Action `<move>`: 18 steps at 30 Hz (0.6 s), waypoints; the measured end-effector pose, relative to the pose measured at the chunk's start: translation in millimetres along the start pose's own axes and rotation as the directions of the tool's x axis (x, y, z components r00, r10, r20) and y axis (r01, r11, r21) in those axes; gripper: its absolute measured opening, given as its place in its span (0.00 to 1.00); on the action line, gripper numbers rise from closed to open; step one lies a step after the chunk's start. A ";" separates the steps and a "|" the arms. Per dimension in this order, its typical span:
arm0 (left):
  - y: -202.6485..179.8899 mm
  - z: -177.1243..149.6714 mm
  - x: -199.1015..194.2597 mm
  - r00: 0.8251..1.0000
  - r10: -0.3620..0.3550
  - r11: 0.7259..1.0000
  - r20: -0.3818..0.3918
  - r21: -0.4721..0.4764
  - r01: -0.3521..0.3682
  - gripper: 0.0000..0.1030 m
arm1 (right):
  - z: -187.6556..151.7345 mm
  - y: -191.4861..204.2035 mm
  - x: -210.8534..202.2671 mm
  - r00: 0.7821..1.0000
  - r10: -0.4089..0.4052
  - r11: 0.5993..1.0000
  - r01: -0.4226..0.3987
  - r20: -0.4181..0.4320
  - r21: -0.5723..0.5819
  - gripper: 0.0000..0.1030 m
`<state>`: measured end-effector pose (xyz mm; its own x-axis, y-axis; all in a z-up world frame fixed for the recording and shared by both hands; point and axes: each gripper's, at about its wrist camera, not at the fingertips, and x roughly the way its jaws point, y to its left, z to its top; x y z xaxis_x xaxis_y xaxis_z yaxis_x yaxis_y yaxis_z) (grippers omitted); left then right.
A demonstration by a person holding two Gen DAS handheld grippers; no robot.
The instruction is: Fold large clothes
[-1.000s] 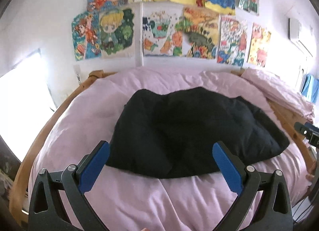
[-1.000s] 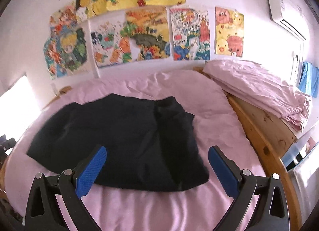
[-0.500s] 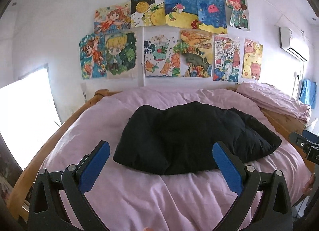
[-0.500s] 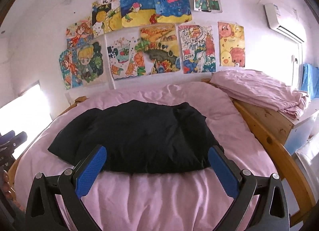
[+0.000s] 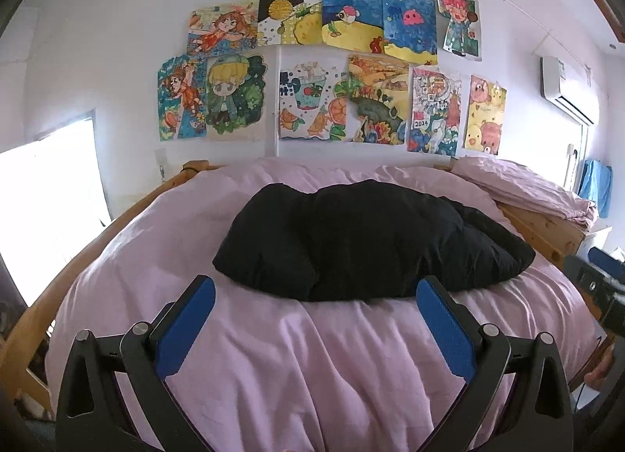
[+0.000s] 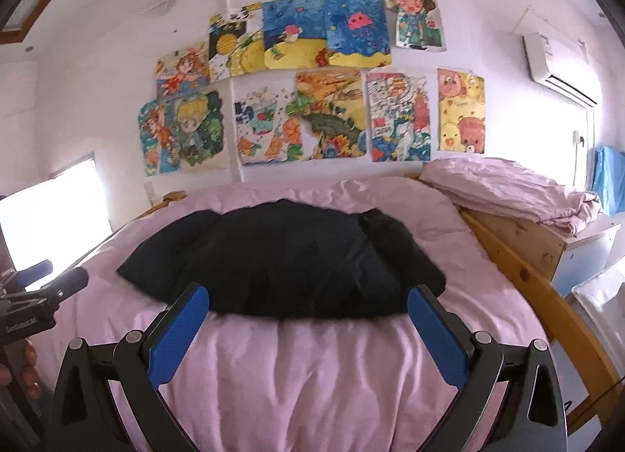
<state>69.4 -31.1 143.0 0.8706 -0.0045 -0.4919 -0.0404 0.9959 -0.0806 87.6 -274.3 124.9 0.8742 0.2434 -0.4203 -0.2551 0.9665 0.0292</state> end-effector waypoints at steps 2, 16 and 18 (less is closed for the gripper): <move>1.0 -6.1 -5.4 1.000 -0.004 1.000 0.009 -0.012 0.004 0.98 | -7.8 4.2 -1.6 1.000 0.010 1.000 -0.010 -0.011 -0.007 1.00; -15.1 -32.6 -3.9 0.999 0.022 0.999 -0.033 0.051 -0.020 0.98 | -24.3 13.3 3.2 0.998 0.029 0.998 -0.032 -0.051 -0.045 1.00; -16.1 -35.5 -4.0 0.999 0.023 0.999 -0.030 0.048 -0.022 0.98 | -25.0 12.6 5.4 0.998 0.031 0.999 -0.033 -0.061 -0.043 1.00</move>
<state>49.2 -50.3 115.4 0.8544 0.0161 -0.5194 -0.0360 0.9990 -0.0282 78.7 -262.9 100.3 0.8391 0.2673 -0.4738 -0.3014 0.9535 0.0043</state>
